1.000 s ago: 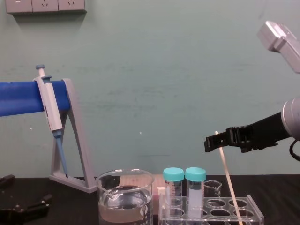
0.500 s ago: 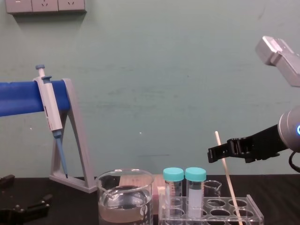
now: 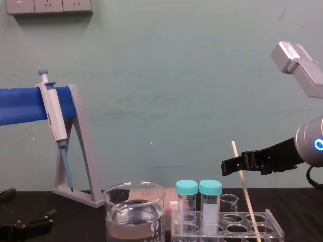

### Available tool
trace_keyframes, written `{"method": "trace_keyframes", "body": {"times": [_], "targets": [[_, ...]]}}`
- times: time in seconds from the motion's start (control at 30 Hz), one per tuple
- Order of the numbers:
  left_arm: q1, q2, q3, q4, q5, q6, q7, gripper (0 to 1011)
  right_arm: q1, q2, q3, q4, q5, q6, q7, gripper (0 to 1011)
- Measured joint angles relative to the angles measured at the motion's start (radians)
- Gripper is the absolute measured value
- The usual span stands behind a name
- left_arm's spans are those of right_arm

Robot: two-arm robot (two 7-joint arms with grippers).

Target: Hold the thermometer with one hand and immerse one end into the beaker, then reinsert it into the test tube rack.

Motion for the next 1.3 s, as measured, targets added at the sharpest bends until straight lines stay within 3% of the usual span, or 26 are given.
{"method": "trace_keyframes", "body": {"times": [0.7,0.97,1.3], "targets": [[0.000,0.000,0.000,0.000,0.000,0.000,0.000,1004,0.000,-0.009,0.003,0.012,-0.021,-0.009,0.013,982],[0.000,0.000,0.000,0.000,0.000,0.000,0.000,1004,0.000,-0.009,0.003,0.012,-0.021,-0.008,0.012,812],[0.000,0.000,0.000,0.000,0.000,0.000,0.000,1004,0.000,-0.008,0.003,0.011,-0.020,-0.007,0.012,488]]}}
